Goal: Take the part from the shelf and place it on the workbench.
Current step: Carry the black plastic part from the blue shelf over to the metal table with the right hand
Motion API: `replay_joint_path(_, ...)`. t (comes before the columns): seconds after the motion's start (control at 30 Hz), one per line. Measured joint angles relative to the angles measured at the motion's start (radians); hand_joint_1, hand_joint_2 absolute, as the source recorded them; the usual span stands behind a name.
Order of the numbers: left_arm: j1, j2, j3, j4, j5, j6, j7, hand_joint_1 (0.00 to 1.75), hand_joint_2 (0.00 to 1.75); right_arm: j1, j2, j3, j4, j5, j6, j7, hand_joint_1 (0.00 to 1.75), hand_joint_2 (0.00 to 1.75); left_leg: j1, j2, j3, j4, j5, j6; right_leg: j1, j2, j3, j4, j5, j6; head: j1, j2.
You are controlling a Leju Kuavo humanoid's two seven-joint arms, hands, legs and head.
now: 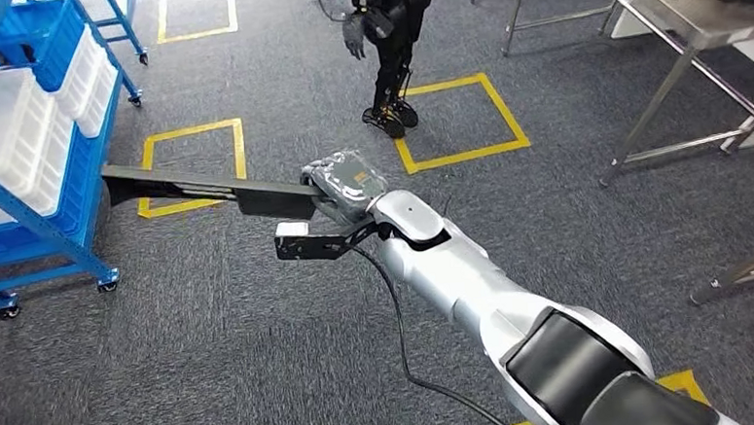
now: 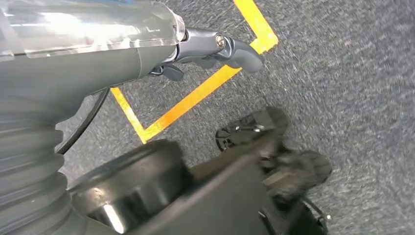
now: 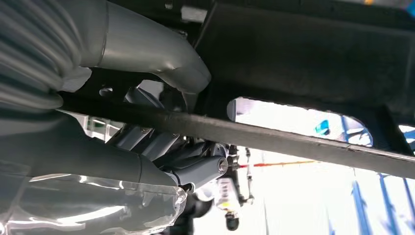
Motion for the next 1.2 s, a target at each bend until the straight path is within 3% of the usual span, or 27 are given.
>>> replay_joint_path(0.07, 0.004, 0.001, 0.0, 0.0, -0.001, 0.0, -0.001, 0.0, 1.75, 0.003, 0.009, -0.001, 0.0, 0.005, 0.0, 0.0, 1.75, 1.75, 0.0, -0.025, -0.067, 0.125, -0.043, -0.002, 0.002, 0.03, 0.001, 0.002, -0.001, -0.004, 0.0, 0.0)
replay_joint_path(0.1, 0.005, 0.001, 0.0, 0.0, -0.002, 0.0, -0.004, 0.0, 1.75, 0.006, 0.011, -0.003, 0.0, 0.009, 0.0, 0.0, 1.75, 1.75, 0.0, -0.028, -0.086, 0.149, -0.039, -0.002, 0.003, 0.046, 0.002, 0.004, -0.002, -0.004, 0.0, 0.0)
replay_joint_path(0.13, 0.005, 0.002, 0.0, 0.0, -0.003, 0.0, -0.007, 0.0, 1.75, 0.008, 0.012, -0.005, 0.0, 0.013, 0.0, 0.0, 1.75, 1.75, 0.001, -0.03, -0.085, 0.13, -0.013, -0.001, 0.003, 0.061, 0.002, 0.006, -0.003, -0.003, 0.0, 0.0)
replay_joint_path(0.17, 0.005, 0.002, -0.001, 0.0, -0.005, 0.0, -0.011, 0.0, 1.75, 0.01, 0.013, -0.009, 0.0, 0.017, 0.0, 0.001, 1.75, 1.75, 0.001, -0.037, -0.068, 0.076, 0.027, 0.0, 0.003, 0.077, 0.003, 0.01, -0.005, -0.002, 0.0, 0.0)
replay_joint_path(0.23, 0.005, 0.005, -0.003, 0.0, -0.006, 0.0, -0.018, 0.0, 1.75, 0.01, 0.017, -0.017, 0.0, 0.024, 0.0, 0.002, 1.75, 1.75, 0.004, -0.079, -0.014, -0.06, 0.094, 0.006, 0.001, 0.105, 0.0, 0.019, -0.009, 0.005, 0.0, 0.0)
replay_joint_path(0.3, 0.005, 0.006, -0.006, 0.0, -0.006, 0.001, -0.027, 0.0, 1.75, 0.01, 0.022, -0.024, 0.0, 0.029, 0.0, 0.003, 1.75, 1.75, 0.004, -0.11, 0.013, -0.123, 0.108, 0.013, -0.003, 0.13, -0.009, 0.023, -0.009, 0.015, 0.0, 0.0)
replay_joint_path(0.37, 0.005, 0.007, -0.008, 0.0, -0.006, 0.004, -0.04, 0.0, 1.75, 0.012, 0.024, -0.031, -0.001, 0.031, 0.0, 0.003, 1.75, 1.75, 0.003, -0.097, 0.017, -0.13, 0.109, 0.022, -0.006, 0.149, -0.016, 0.02, -0.004, 0.029, 0.0, 0.0)
replay_joint_path(0.4, 0.005, 0.007, -0.01, 0.0, -0.006, 0.006, -0.046, 0.0, 1.75, 0.012, 0.023, -0.036, -0.001, 0.032, -0.001, 0.003, 1.75, 1.75, 0.004, -0.086, 0.019, -0.136, 0.112, 0.028, -0.005, 0.137, -0.019, 0.024, -0.006, 0.034, 0.0, 0.0)
replay_joint_path(0.43, 0.006, 0.007, -0.012, 0.0, -0.006, 0.008, -0.051, 0.0, 1.75, 0.011, 0.022, -0.041, -0.001, 0.033, -0.001, 0.002, 1.75, 1.75, 0.005, -0.074, 0.022, -0.142, 0.116, 0.035, -0.002, 0.11, -0.027, 0.039, -0.017, 0.038, 0.0, 0.0)
replay_joint_path(0.5, 0.009, 0.007, -0.015, 0.0, -0.006, 0.011, -0.056, 0.0, 1.75, 0.01, 0.022, -0.048, -0.001, 0.034, -0.001, 0.001, 1.75, 1.75, 0.004, -0.048, 0.025, -0.15, 0.119, 0.046, 0.0, 0.038, -0.071, 0.128, -0.067, 0.043, 0.0, 0.0)
replay_joint_path(0.57, 0.015, 0.009, -0.017, 0.0, -0.007, 0.01, -0.057, 0.0, 1.75, 0.014, 0.022, -0.05, -0.002, 0.036, -0.001, -0.001, 1.75, 1.75, 0.001, -0.019, 0.025, -0.15, 0.116, 0.049, -0.005, 0.009, -0.136, 0.254, -0.119, 0.049, 0.0, 0.0)
replay_joint_path(0.6, 0.016, 0.009, -0.017, 0.0, -0.007, 0.007, -0.057, 0.0, 1.75, 0.019, 0.021, -0.051, -0.002, 0.037, -0.002, -0.002, 1.75, 1.75, 0.001, -0.004, 0.026, -0.15, 0.115, 0.049, -0.009, 0.004, -0.155, 0.288, -0.125, 0.052, 0.0, 0.0)
replay_joint_path(0.63, 0.017, 0.01, -0.017, 0.0, -0.007, 0.003, -0.058, 0.0, 1.75, 0.023, 0.02, -0.052, -0.002, 0.039, -0.002, -0.002, 1.75, 1.75, 0.001, 0.01, 0.027, -0.15, 0.113, 0.047, -0.012, 0.001, -0.154, 0.286, -0.113, 0.054, 0.0, 0.0)
replay_joint_path(0.67, 0.018, 0.01, -0.017, 0.0, -0.007, -0.002, -0.057, 0.0, 1.75, 0.027, 0.02, -0.053, -0.002, 0.042, -0.002, -0.001, 1.75, 1.75, 0.001, 0.023, 0.029, -0.149, 0.11, 0.045, -0.013, -0.006, -0.131, 0.242, -0.085, 0.055, 0.0, 0.0)
replay_joint_path(0.73, 0.018, 0.01, -0.017, 0.0, -0.006, -0.013, -0.056, 0.0, 1.75, 0.031, 0.019, -0.056, -0.006, 0.047, -0.003, -0.001, 1.75, 1.75, -0.002, 0.047, 0.036, -0.148, 0.103, 0.037, -0.009, -0.05, -0.055, 0.102, -0.028, 0.049, 0.0, 0.0)
replay_joint_path(0.8, 0.017, 0.01, -0.018, 0.0, -0.005, -0.023, -0.054, 0.0, 1.75, 0.032, 0.019, -0.059, -0.012, 0.051, -0.004, -0.001, 1.75, 1.75, -0.007, 0.069, 0.043, -0.146, 0.095, 0.026, 0.001, -0.084, -0.014, 0.022, -0.009, 0.038, 0.0, 0.0)
replay_joint_path(0.83, 0.017, 0.01, -0.018, 0.0, -0.003, -0.029, -0.052, 0.0, 1.75, 0.033, 0.018, -0.062, -0.014, 0.053, -0.005, 0.001, 1.75, 1.75, -0.009, 0.08, 0.047, -0.147, 0.092, 0.021, 0.006, -0.084, -0.012, 0.016, -0.014, 0.032, 0.0, 0.0)
replay_joint_path(0.9, 0.014, 0.011, -0.018, 0.0, -0.001, -0.043, -0.047, 0.0, 1.75, 0.036, 0.016, -0.072, -0.02, 0.057, -0.005, 0.005, 1.75, 1.75, -0.007, 0.09, 0.056, -0.147, 0.084, 0.009, 0.004, -0.055, -0.009, 0.011, -0.012, 0.023, 0.0, 0.0)
replay_joint_path(0.97, 0.012, 0.011, -0.018, 0.0, 0.0, -0.051, -0.042, 0.0, 1.75, 0.038, 0.013, -0.083, -0.029, 0.061, -0.003, 0.012, 1.75, 1.75, 0.0, 0.045, 0.044, -0.106, 0.052, 0.001, -0.003, -0.03, -0.003, 0.005, -0.01, 0.011, 0.0, 0.0)
replay_joint_path(1.03, 0.014, 0.013, -0.019, 0.0, 0.0, -0.054, -0.037, 0.0, 1.75, 0.039, 0.012, -0.088, -0.035, 0.064, -0.002, 0.015, 1.75, 1.75, 0.004, -0.011, -0.013, 0.02, -0.009, -0.002, -0.006, -0.004, 0.0, 0.004, -0.009, 0.003, 0.0, 0.0)
replay_joint_path(1.1, 0.017, 0.014, -0.019, 0.0, -0.001, -0.055, -0.034, 0.0, 1.75, 0.047, 0.012, -0.092, -0.038, 0.067, -0.001, 0.014, 1.75, 1.75, 0.004, -0.026, -0.078, 0.14, -0.045, -0.003, -0.004, 0.03, 0.002, 0.006, -0.009, 0.001, 0.0, 0.0)
replay_joint_path(1.13, 0.018, 0.015, -0.019, 0.0, -0.001, -0.056, -0.033, 0.0, 1.75, 0.052, 0.012, -0.094, -0.038, 0.067, -0.002, 0.014, 1.75, 1.75, 0.004, -0.028, -0.091, 0.152, -0.033, -0.002, -0.004, 0.048, 0.002, 0.008, -0.01, 0.001, 0.0, 0.0)
replay_joint_path(1.17, 0.018, 0.016, -0.019, 0.0, -0.002, -0.057, -0.032, 0.0, 1.75, 0.057, 0.012, -0.096, -0.039, 0.068, -0.002, 0.013, 1.75, 1.75, 0.004, -0.031, -0.084, 0.122, -0.004, 0.0, -0.004, 0.064, 0.003, 0.01, -0.011, 0.002, 0.0, 0.0)
replay_joint_path(1.2, 0.017, 0.017, -0.02, 0.0, -0.003, -0.058, -0.031, 0.0, 1.75, 0.059, 0.012, -0.098, -0.04, 0.068, -0.003, 0.013, 1.75, 1.75, 0.004, -0.042, -0.06, 0.055, 0.039, 0.003, -0.004, 0.081, 0.003, 0.013, -0.012, 0.004, 0.0, 0.0)
